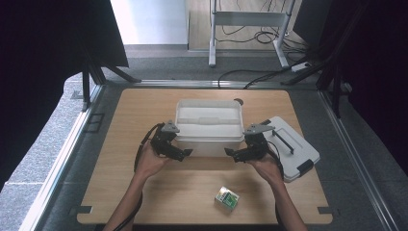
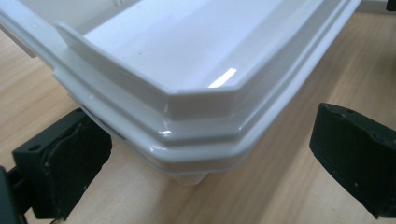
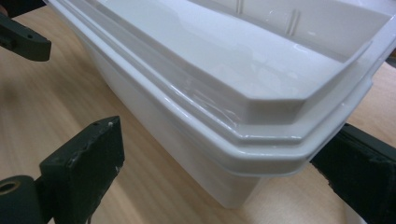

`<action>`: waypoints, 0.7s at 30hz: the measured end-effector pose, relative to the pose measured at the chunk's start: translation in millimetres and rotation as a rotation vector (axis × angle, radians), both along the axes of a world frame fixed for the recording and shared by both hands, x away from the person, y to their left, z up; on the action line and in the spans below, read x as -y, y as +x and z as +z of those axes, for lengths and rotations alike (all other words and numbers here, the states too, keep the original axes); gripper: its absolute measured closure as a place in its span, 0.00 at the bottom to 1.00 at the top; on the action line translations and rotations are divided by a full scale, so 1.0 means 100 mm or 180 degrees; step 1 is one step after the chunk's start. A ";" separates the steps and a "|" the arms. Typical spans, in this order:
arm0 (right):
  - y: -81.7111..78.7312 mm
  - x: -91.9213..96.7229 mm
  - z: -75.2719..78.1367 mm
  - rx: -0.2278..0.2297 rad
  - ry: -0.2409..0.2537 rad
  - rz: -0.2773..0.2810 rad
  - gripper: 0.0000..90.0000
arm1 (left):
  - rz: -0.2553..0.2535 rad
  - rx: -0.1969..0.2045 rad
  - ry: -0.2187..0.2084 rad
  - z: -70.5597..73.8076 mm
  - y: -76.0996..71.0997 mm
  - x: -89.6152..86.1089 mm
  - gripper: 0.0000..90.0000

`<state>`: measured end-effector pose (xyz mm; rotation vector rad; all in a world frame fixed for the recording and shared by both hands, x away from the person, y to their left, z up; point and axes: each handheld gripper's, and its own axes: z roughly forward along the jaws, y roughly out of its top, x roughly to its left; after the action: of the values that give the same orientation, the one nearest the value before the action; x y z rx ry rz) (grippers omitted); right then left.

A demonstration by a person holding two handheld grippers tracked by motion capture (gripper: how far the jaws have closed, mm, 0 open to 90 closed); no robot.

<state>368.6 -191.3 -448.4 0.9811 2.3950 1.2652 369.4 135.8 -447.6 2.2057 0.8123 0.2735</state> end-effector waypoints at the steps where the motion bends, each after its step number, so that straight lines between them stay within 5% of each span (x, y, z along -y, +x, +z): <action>1: -0.04 0.00 0.00 0.0005 0.0007 0.0018 0.04 | 0.0000 -0.0006 -0.0005 0.00 -0.03 0.00 0.00; 21: -0.68 0.07 0.01 0.0013 -0.0022 0.0123 0.03 | -0.0078 0.0013 0.0040 0.01 -0.69 0.03 0.00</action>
<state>300.3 -198.5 -447.5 0.9339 2.4247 1.2700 300.5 133.2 -446.3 2.2246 0.7826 0.2717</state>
